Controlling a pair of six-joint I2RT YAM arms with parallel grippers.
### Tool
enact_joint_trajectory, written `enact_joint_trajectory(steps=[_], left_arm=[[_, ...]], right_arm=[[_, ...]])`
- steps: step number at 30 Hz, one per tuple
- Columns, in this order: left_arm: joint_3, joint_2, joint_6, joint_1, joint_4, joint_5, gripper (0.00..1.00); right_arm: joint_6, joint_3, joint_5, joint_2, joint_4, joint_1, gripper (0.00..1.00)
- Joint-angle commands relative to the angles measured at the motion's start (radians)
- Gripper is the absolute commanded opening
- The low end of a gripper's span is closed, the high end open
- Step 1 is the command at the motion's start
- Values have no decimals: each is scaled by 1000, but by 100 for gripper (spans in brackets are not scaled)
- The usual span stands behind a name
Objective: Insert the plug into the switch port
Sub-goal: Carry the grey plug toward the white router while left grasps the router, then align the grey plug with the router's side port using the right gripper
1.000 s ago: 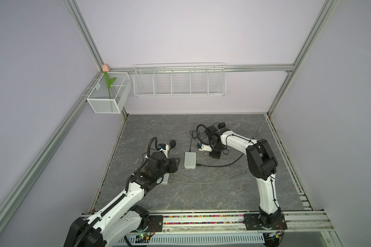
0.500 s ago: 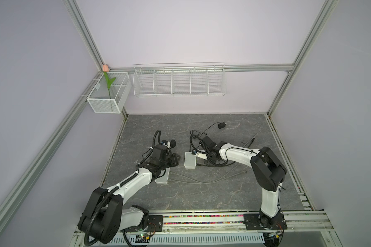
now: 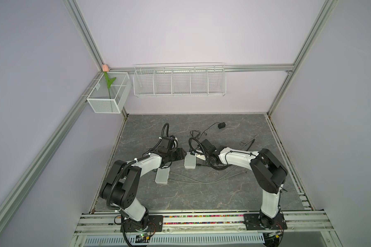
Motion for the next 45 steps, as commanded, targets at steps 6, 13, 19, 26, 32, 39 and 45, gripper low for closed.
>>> enact_joint_trajectory(steps=[6,13,19,26,32,39,45], left_arm=[[84,92,-3,5,23,60,53],[92,129,-20,2,50,87,53],[113,156,-23,-20,43,82,53],[133,167,-21,-46,23,68,52],[125,156,-23,-52,16,53,52],[122,163,-20,-60,14,49,51],[122,161,-14,-60,6,46,51]], right_arm=[[-6,-37,2,-30,38,26,7],[-7,-46,-10,-29,55,36,7],[-5,-46,-13,-30,75,55,7],[-6,-46,-7,-19,96,66,7],[0,-34,19,1,103,67,7],[-10,-13,48,27,89,76,7],[-18,-17,45,36,105,79,7]])
